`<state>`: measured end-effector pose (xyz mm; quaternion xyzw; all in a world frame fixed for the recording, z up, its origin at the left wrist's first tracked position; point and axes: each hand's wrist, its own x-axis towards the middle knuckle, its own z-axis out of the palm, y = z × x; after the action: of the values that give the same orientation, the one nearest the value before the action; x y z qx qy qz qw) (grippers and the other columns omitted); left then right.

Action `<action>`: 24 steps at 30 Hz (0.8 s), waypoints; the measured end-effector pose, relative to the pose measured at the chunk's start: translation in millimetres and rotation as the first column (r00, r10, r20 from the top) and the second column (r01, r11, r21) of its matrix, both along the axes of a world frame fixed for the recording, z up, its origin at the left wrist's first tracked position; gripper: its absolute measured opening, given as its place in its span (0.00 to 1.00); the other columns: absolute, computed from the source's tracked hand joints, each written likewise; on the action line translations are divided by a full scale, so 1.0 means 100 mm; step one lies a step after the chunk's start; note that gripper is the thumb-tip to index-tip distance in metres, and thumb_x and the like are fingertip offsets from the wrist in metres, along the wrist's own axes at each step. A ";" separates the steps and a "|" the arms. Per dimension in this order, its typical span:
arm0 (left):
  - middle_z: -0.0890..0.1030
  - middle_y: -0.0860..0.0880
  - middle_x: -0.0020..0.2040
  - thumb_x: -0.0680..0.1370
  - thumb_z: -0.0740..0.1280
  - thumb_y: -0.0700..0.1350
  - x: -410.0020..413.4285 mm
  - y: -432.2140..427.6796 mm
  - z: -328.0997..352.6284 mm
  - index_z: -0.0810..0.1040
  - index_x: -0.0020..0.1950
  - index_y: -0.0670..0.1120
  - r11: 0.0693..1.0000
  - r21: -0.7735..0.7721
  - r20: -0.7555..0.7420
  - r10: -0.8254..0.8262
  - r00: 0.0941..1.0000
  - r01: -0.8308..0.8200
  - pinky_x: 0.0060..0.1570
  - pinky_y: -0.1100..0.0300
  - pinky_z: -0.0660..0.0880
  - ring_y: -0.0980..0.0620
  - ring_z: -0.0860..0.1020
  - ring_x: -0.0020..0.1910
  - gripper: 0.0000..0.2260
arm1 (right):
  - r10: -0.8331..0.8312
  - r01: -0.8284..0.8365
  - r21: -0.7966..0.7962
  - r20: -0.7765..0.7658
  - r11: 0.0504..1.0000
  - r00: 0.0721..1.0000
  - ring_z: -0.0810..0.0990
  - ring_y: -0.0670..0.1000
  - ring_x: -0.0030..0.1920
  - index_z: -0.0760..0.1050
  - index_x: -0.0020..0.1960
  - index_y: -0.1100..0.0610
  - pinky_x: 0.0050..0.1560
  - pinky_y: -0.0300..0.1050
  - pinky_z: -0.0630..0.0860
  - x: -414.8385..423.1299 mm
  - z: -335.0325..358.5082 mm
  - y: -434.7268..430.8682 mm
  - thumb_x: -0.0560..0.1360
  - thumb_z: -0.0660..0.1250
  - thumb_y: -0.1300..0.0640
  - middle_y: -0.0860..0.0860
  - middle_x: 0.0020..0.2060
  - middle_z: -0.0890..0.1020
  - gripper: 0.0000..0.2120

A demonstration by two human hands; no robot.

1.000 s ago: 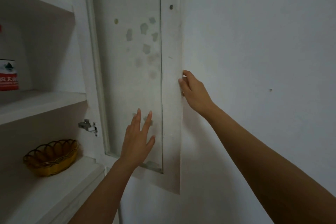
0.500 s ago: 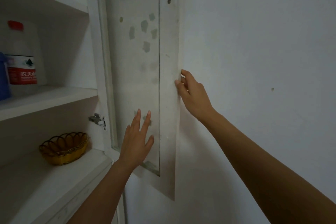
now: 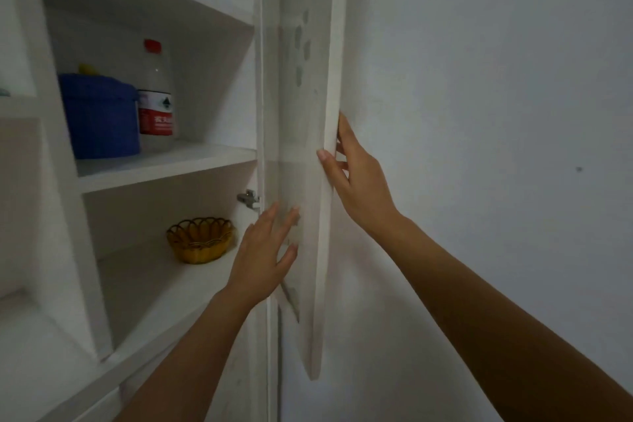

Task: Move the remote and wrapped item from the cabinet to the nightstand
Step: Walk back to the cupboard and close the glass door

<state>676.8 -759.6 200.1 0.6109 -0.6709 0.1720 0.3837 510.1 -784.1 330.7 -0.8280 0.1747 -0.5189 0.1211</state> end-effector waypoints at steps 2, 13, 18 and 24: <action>0.53 0.47 0.76 0.77 0.49 0.57 0.09 0.15 -0.02 0.48 0.72 0.61 1.000 0.012 0.015 0.017 1.000 -0.017 0.67 0.41 0.60 0.48 0.53 0.73 0.24 | 0.033 -0.033 -0.018 0.009 0.999 0.999 0.69 0.50 0.66 0.50 0.74 0.54 0.65 0.49 0.70 0.11 0.00 0.09 0.79 0.56 0.49 0.52 0.70 0.67 0.28; 0.55 0.48 0.75 0.77 0.47 0.57 0.52 1.00 0.02 0.51 0.72 0.59 0.983 0.015 -0.012 0.186 0.983 -0.185 0.71 0.44 0.50 0.50 0.51 0.74 0.22 | 0.123 -0.122 -0.093 0.000 0.988 0.992 0.62 0.52 0.70 0.45 0.74 0.54 0.68 0.54 0.66 0.80 0.02 0.46 0.77 0.58 0.47 0.52 0.74 0.58 0.32; 0.54 0.45 0.75 0.76 0.49 0.58 0.81 1.34 -0.01 0.53 0.73 0.55 0.912 -0.011 -0.022 0.410 0.912 -0.410 0.71 0.45 0.49 0.47 0.49 0.74 0.25 | 0.210 -0.210 -0.073 -0.007 0.975 0.978 0.55 0.50 0.73 0.43 0.74 0.54 0.70 0.50 0.61 1.11 0.05 0.55 0.77 0.60 0.49 0.52 0.75 0.51 0.34; 0.48 0.42 0.76 0.77 0.60 0.50 1.09 1.53 -0.08 0.46 0.74 0.47 0.855 0.052 -0.266 0.510 0.818 -0.517 0.71 0.46 0.53 0.44 0.51 0.74 0.31 | 0.274 -0.271 -0.082 0.021 0.959 0.962 0.48 0.46 0.73 0.43 0.74 0.57 0.71 0.44 0.51 1.38 0.04 0.59 0.78 0.60 0.53 0.54 0.75 0.48 0.34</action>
<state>785.5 -606.6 191.8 0.7821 -0.4207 0.1917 0.4179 648.3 -725.2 334.4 -0.8399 0.0367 -0.5168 0.1617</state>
